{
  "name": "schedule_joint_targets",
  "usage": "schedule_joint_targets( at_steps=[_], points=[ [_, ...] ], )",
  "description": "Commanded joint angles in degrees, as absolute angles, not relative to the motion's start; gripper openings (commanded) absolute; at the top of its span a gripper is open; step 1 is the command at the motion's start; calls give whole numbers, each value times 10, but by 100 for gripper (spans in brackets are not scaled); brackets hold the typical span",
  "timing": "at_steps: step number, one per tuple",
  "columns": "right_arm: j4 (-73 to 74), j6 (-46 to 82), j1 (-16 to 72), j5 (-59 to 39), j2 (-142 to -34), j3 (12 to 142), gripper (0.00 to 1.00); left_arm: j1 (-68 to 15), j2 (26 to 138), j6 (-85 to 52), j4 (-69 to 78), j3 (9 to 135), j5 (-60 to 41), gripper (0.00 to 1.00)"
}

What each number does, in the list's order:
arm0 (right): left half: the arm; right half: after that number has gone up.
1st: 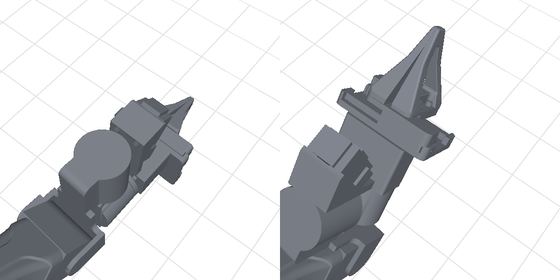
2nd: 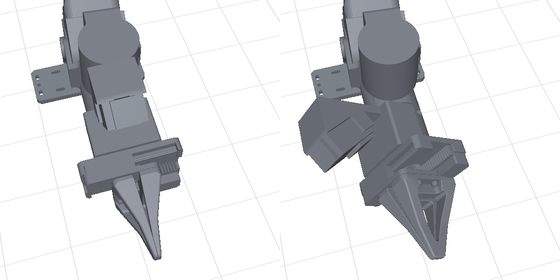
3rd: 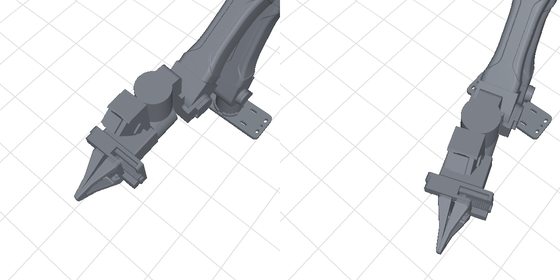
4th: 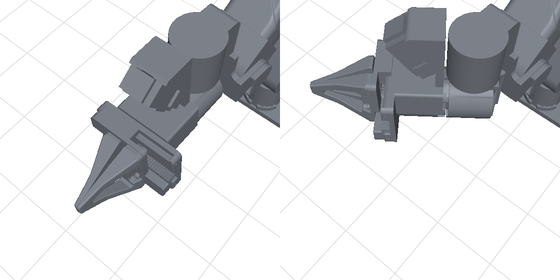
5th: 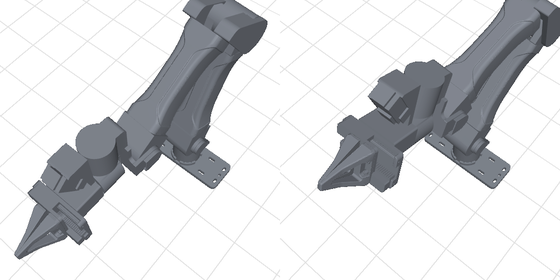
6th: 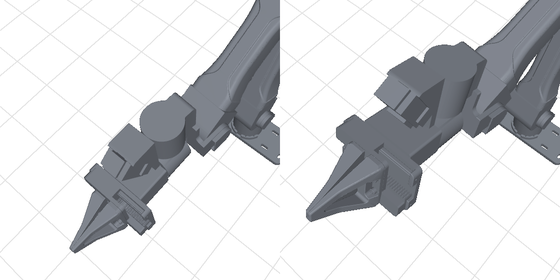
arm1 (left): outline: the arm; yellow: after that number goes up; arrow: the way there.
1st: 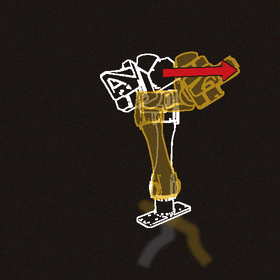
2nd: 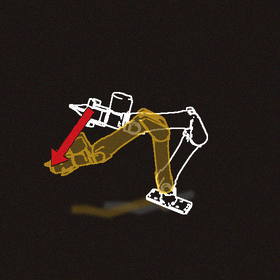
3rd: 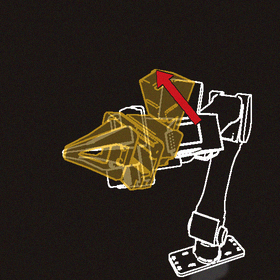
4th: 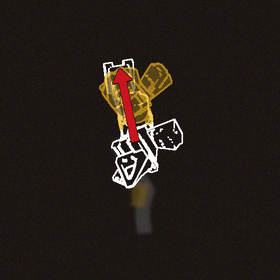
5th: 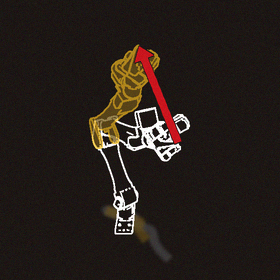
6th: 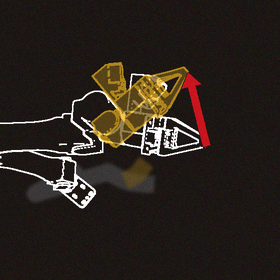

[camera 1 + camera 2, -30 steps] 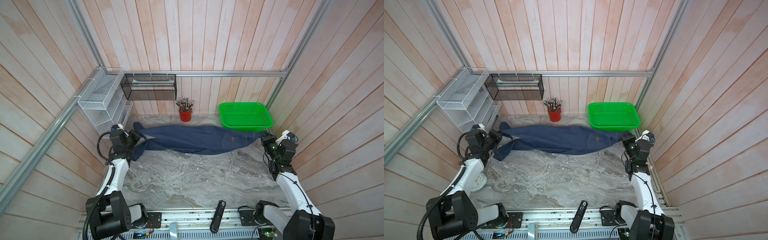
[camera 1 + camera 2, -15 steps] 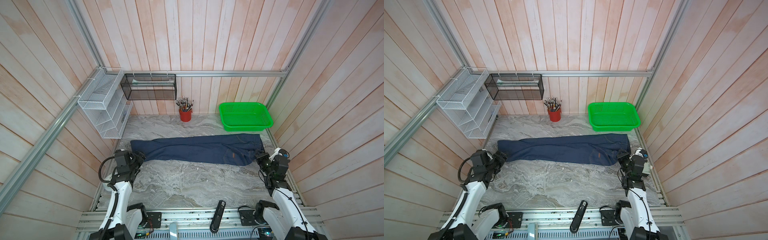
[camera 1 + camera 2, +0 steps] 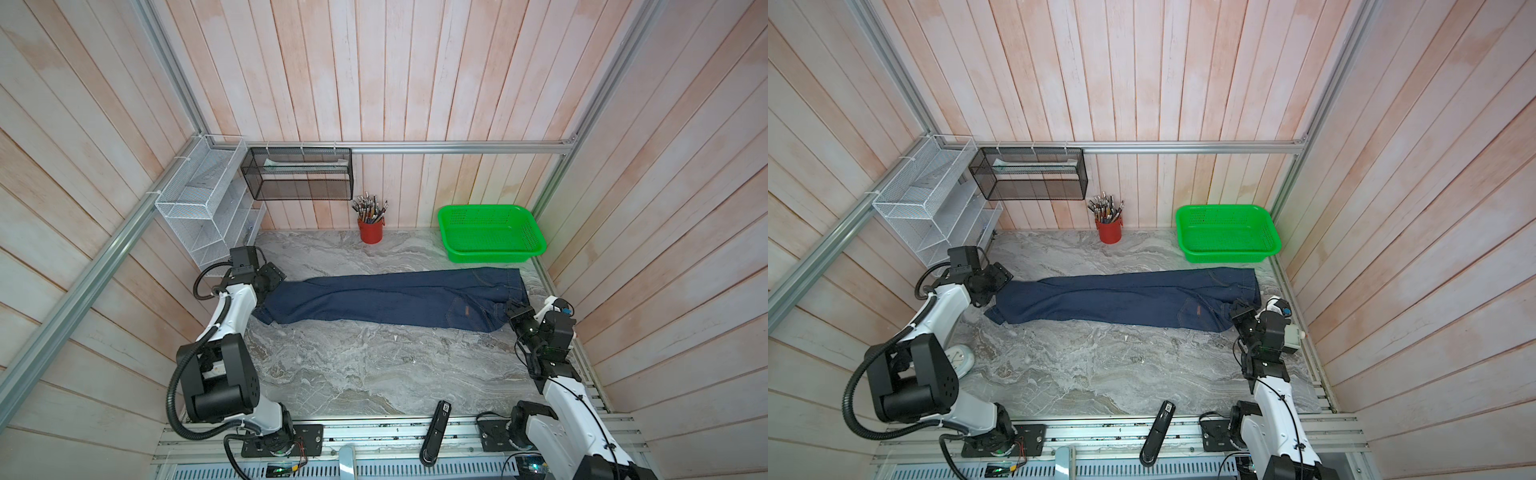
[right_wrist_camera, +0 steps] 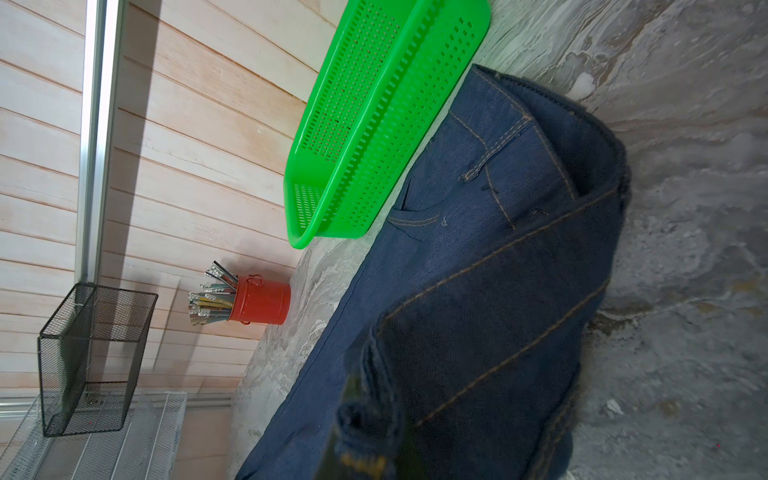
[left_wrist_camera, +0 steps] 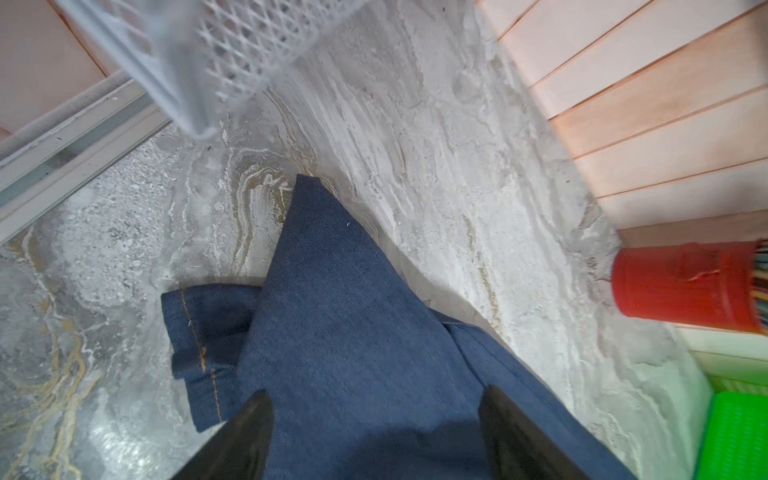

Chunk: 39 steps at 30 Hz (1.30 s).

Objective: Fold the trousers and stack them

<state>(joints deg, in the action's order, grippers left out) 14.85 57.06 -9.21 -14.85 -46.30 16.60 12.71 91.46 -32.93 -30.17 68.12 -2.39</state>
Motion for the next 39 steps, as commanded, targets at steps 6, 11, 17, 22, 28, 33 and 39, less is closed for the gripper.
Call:
schedule_joint_targets(
  at_steps=[6,11,17,22,28,33,39],
  points=[
    [182,592,-63,-136,-473,142,0,94,1023,-282,-377,775,91,79],
    [200,597,-52,-133,-488,139,0,84,1089,-284,-359,818,113,75],
    [200,596,-41,-133,-490,141,0,83,1148,-277,-359,871,117,75],
    [201,600,-38,-132,-490,138,0,83,1195,-269,-389,898,139,70],
    [196,600,-37,-135,-487,139,0,83,1216,-261,-395,901,139,61],
    [191,599,-37,-134,-486,139,0,86,1211,-248,-413,892,140,59],
    [191,599,-37,-133,-487,138,0,91,1164,-234,-412,848,132,78]
  ],
)
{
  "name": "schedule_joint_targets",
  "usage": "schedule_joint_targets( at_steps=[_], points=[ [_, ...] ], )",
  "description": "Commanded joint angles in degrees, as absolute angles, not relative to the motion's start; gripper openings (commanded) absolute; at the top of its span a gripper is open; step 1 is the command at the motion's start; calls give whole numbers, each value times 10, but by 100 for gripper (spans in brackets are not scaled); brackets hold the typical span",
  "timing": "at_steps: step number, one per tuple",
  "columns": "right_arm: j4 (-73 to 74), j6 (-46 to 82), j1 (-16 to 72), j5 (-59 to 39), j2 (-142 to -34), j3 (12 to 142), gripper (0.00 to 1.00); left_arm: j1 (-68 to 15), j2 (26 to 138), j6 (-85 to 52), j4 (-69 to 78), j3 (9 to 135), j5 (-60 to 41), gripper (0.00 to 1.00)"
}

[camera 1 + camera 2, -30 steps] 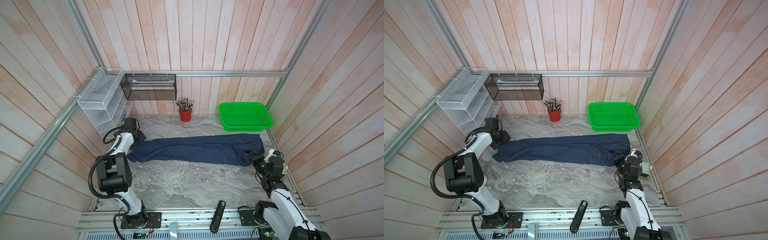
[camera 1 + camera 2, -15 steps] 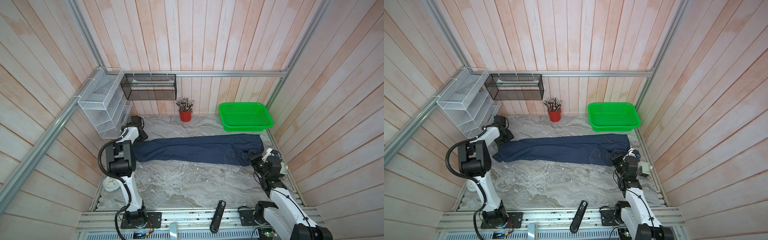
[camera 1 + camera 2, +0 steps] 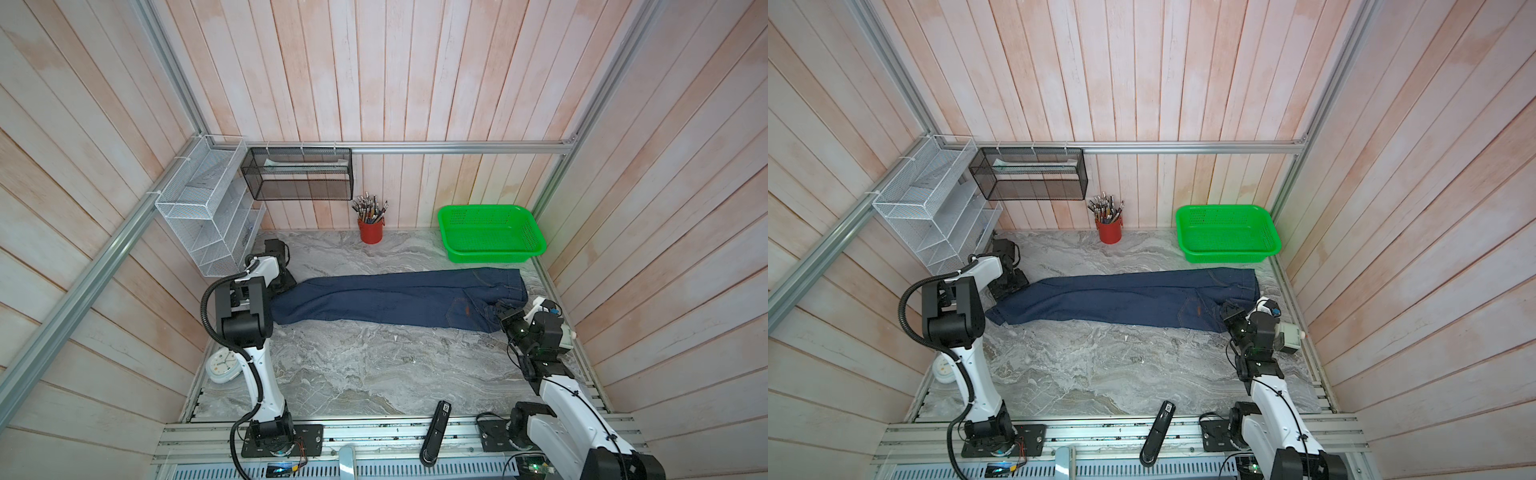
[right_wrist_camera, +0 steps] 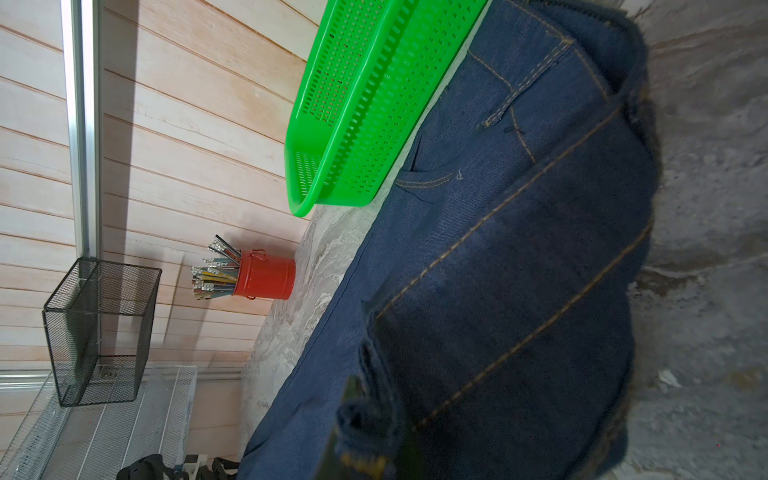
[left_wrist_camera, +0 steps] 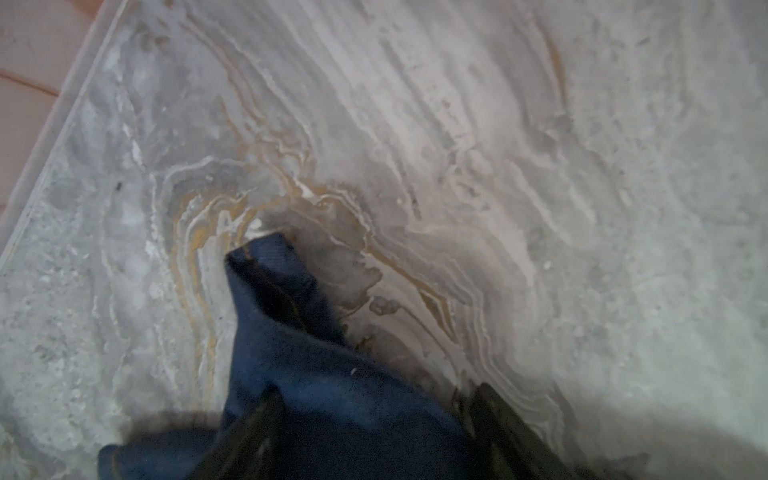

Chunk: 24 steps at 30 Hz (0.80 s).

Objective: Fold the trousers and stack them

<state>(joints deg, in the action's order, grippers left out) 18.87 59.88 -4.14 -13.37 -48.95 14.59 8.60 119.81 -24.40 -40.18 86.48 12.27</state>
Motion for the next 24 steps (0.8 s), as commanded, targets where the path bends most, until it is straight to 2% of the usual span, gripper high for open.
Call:
schedule_joint_targets(
  at_steps=[1,5,12,24],
  points=[
    [192,600,-37,-133,-488,139,0,92,1155,-233,-412,844,133,79],
    [192,599,-37,-134,-487,139,0,100,1116,-239,-411,821,163,82],
    [196,601,-37,-132,-488,135,0,138,1095,-256,-381,798,142,81],
    [201,606,-35,-132,-485,124,0,164,1126,-276,-342,797,74,55]
  ],
)
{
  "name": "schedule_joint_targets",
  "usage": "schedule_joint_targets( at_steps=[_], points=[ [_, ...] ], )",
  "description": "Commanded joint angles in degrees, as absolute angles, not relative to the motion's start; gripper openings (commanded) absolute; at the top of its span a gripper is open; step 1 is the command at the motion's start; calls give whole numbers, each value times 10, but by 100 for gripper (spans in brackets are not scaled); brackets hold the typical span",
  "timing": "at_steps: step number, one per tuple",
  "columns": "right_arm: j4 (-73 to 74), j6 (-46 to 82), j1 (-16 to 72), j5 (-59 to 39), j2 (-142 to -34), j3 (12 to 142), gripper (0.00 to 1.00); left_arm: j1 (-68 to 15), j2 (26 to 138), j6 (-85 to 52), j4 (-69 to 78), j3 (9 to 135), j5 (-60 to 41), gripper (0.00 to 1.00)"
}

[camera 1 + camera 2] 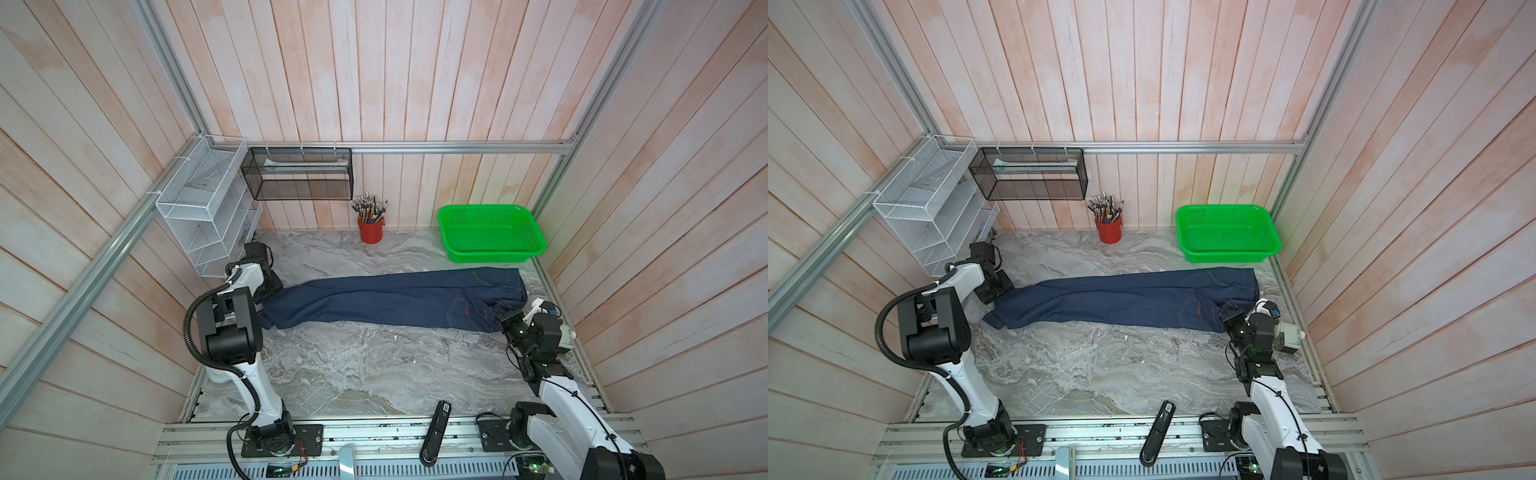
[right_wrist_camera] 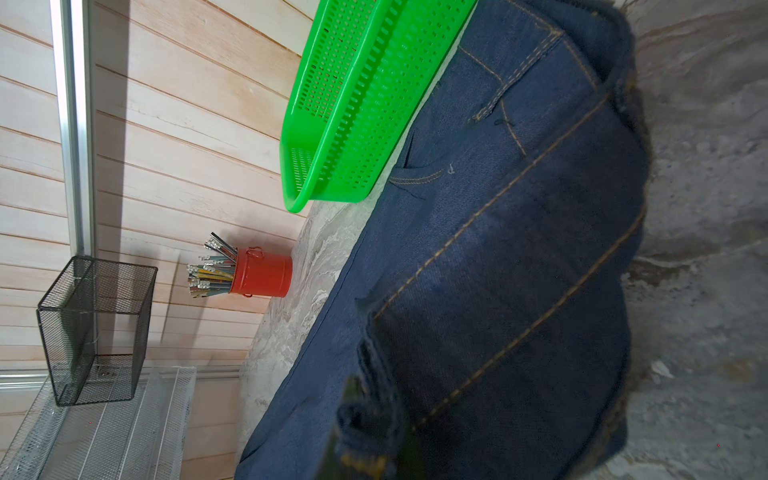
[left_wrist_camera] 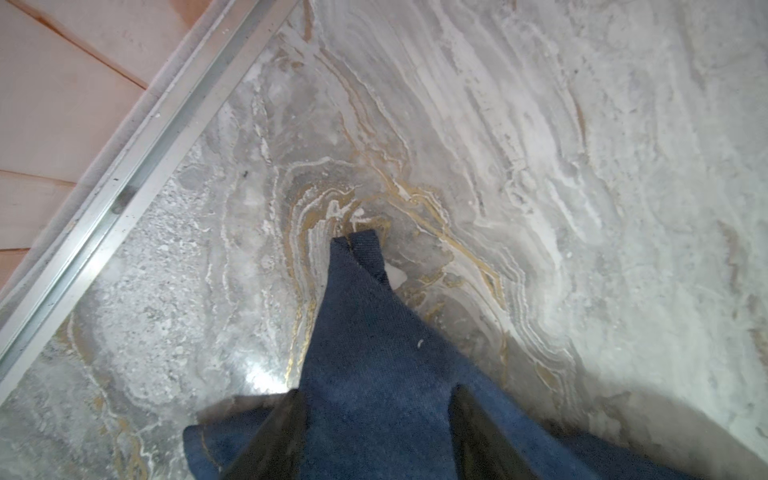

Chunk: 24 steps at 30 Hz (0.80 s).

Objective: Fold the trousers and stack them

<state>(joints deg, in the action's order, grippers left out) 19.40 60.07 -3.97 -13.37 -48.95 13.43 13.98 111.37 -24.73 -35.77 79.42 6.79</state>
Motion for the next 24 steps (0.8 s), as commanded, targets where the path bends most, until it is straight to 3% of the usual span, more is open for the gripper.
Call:
schedule_joint_targets(
  at_steps=[1,13,15,19,24],
  points=[
    [201,607,-35,-132,-484,123,0,164,1128,-276,-342,796,75,55],
    [205,608,-34,-129,-493,122,0,170,1162,-271,-339,804,126,60],
    [207,608,-34,-128,-495,121,0,170,1173,-270,-338,812,118,55],
    [210,609,-34,-129,-500,122,0,170,1181,-273,-338,820,122,32],
    [210,608,-34,-129,-500,124,0,170,1159,-274,-336,817,134,12]
  ],
)
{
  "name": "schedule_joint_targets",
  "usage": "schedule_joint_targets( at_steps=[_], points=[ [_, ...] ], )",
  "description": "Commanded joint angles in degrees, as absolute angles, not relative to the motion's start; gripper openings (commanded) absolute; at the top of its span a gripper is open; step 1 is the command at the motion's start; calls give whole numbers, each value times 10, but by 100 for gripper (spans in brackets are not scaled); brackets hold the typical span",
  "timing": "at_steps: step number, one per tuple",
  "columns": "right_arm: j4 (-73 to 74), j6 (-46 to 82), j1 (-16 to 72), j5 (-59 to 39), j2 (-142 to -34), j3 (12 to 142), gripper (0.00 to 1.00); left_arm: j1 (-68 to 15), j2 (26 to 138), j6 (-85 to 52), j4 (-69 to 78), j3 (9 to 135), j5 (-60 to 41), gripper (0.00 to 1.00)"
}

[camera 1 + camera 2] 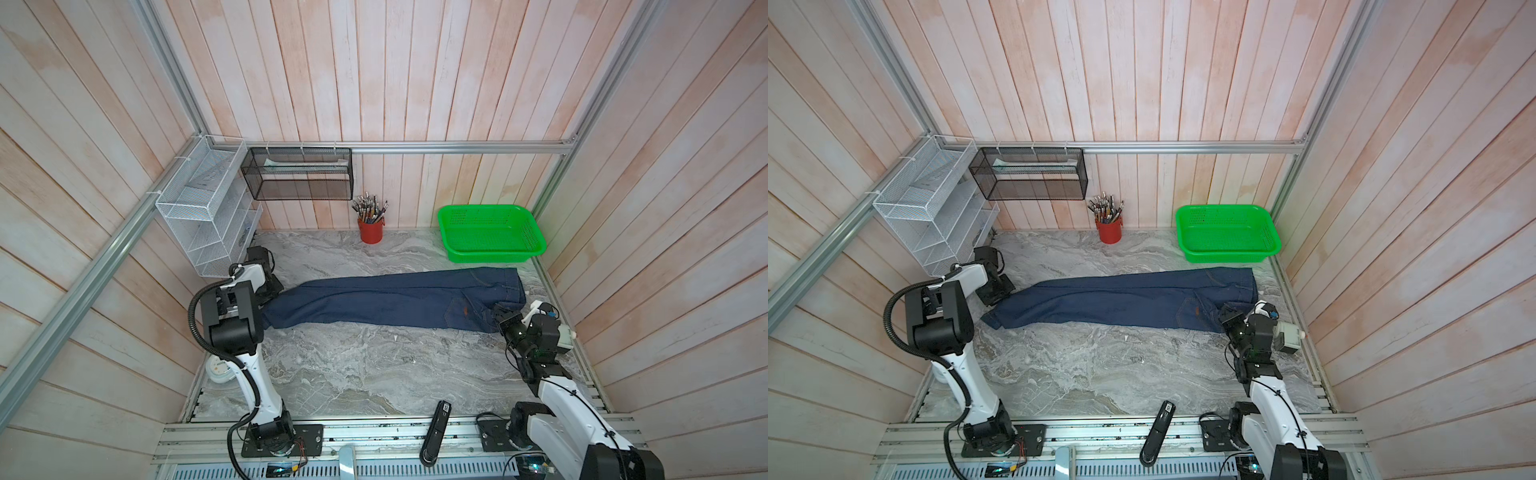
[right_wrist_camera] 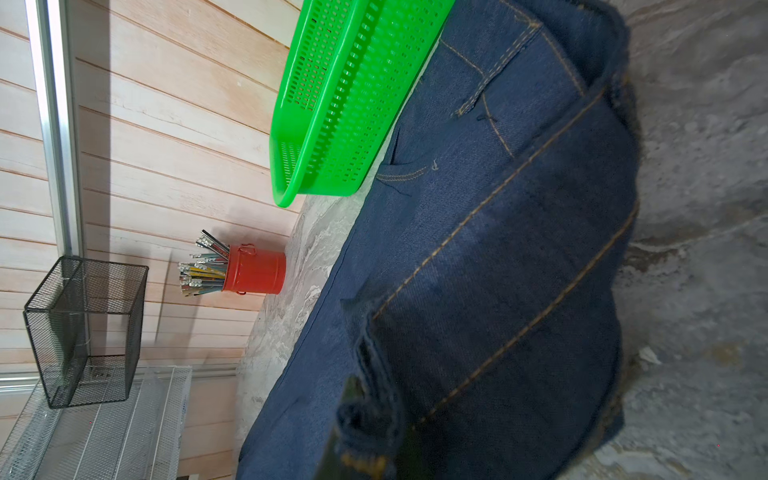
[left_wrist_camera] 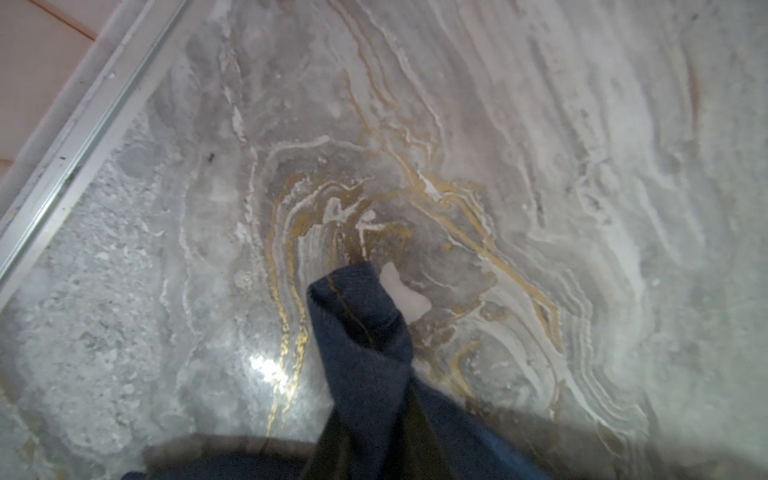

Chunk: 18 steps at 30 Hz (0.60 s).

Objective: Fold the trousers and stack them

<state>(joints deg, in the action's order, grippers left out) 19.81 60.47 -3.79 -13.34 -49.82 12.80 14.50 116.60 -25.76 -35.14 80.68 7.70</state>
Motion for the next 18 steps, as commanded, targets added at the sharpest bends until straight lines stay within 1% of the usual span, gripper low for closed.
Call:
schedule_joint_targets(
  at_steps=[1,6,13,18],
  points=[
    [210,608,-34,-129,-500,124,0,170,1150,-275,-336,819,136,9],
    [209,608,-34,-131,-504,137,0,169,1107,-274,-350,846,146,0],
    [212,601,-41,-127,-517,191,0,167,1038,-269,-367,890,172,0],
    [205,589,-55,-130,-524,236,0,167,992,-264,-356,896,180,0]
  ],
)
